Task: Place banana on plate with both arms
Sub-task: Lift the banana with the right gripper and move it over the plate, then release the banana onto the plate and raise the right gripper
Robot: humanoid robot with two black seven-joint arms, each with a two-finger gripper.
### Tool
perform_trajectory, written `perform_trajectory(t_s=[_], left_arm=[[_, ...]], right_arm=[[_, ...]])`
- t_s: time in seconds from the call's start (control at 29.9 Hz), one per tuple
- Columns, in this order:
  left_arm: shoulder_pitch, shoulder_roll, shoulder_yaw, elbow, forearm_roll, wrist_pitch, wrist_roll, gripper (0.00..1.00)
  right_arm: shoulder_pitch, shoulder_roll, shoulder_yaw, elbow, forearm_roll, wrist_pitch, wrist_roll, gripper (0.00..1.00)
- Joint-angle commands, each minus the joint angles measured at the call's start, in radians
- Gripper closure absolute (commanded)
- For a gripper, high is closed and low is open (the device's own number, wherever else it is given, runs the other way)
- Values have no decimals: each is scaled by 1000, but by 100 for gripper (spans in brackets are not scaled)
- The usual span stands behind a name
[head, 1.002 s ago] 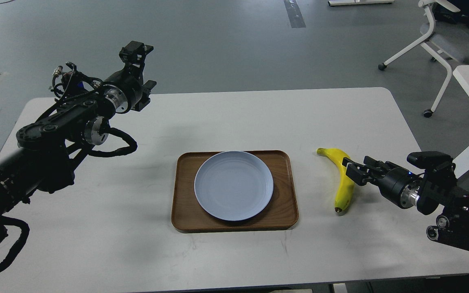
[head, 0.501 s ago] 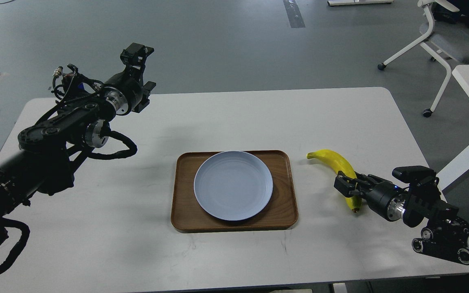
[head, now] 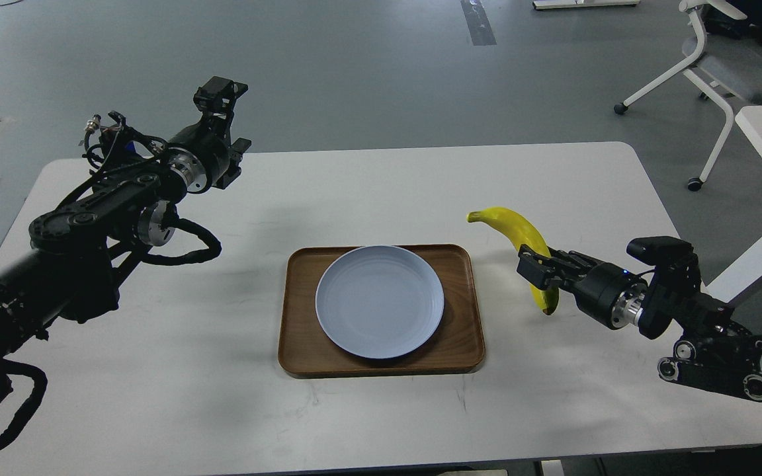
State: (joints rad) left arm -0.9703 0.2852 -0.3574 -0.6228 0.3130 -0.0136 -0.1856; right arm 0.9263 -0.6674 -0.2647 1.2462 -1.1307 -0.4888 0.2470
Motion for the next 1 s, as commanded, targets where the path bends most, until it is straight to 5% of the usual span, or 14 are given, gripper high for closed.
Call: perform_trajectory(t_s=[0.0, 0.4, 0.94, 0.97], left_arm=[[1, -3, 0, 0, 0, 1, 2, 2], [15, 2, 0, 1, 0, 3, 0, 2], [21, 17, 1, 0, 0, 3, 0, 2], [25, 17, 1, 0, 0, 3, 0, 2]], right_arm=[[78, 58, -37, 1, -3, 0, 26, 100], [212, 370, -283, -183, -1, 0, 43, 100], [200, 462, -324, -217, 60, 0, 31, 100], [198, 463, -324, -217, 62, 0, 25, 92]])
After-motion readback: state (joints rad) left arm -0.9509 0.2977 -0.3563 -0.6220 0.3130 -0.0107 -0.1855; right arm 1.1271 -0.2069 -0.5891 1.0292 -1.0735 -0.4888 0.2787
